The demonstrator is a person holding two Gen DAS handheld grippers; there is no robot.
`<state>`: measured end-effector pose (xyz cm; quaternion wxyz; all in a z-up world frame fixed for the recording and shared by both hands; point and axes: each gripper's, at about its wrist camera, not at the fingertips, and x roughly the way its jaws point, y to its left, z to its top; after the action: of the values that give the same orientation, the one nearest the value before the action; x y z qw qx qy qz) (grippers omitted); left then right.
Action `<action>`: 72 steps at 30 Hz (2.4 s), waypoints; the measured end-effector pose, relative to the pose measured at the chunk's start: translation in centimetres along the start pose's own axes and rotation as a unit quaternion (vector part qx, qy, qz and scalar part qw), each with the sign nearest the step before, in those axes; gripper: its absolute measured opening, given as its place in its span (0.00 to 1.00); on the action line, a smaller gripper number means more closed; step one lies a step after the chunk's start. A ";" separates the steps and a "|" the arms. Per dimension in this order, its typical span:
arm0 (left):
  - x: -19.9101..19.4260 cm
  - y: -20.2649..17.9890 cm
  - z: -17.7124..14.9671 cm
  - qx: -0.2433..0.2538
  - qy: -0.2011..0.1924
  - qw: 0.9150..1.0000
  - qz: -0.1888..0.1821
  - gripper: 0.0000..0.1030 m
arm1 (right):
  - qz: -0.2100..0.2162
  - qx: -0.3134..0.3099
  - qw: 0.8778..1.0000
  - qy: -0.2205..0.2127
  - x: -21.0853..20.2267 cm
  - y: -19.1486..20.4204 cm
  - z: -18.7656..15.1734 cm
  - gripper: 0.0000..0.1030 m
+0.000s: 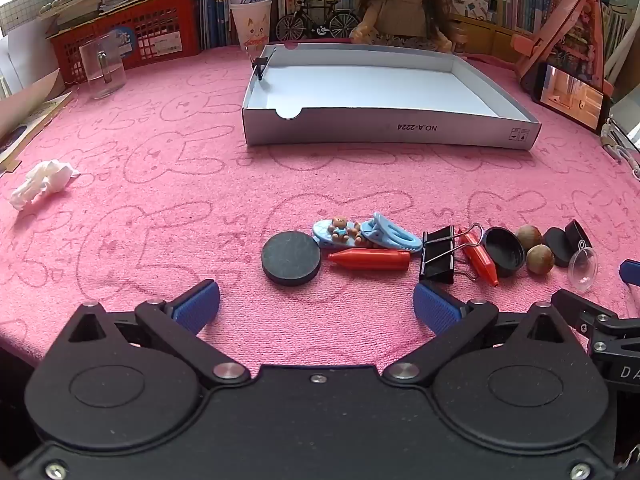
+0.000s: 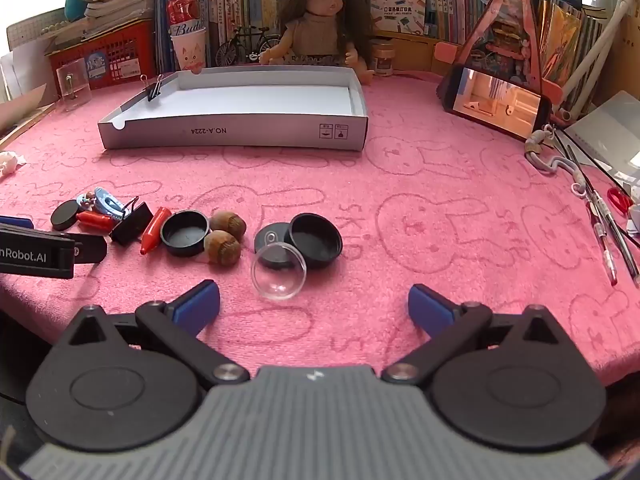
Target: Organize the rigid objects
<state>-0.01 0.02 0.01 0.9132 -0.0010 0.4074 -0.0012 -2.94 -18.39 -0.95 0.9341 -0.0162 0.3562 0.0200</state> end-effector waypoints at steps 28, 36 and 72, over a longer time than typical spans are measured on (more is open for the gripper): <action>0.0 0.0 0.0 0.002 0.001 1.000 0.001 1.00 | -0.001 -0.001 1.000 0.002 0.0 0.0 0.0 1.00; 0.0 0.0 0.0 0.002 0.001 1.000 0.001 1.00 | -0.001 -0.001 1.000 0.002 0.0 0.1 0.0 1.00; -0.1 0.3 -0.2 0.004 -0.001 1.000 0.001 1.00 | 0.001 -0.001 1.000 -0.001 -0.4 0.0 -0.3 1.00</action>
<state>-0.22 0.27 -0.06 0.9138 0.0036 0.4062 -0.0018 -3.39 -18.42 -0.92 0.9344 -0.0163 0.3551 0.0216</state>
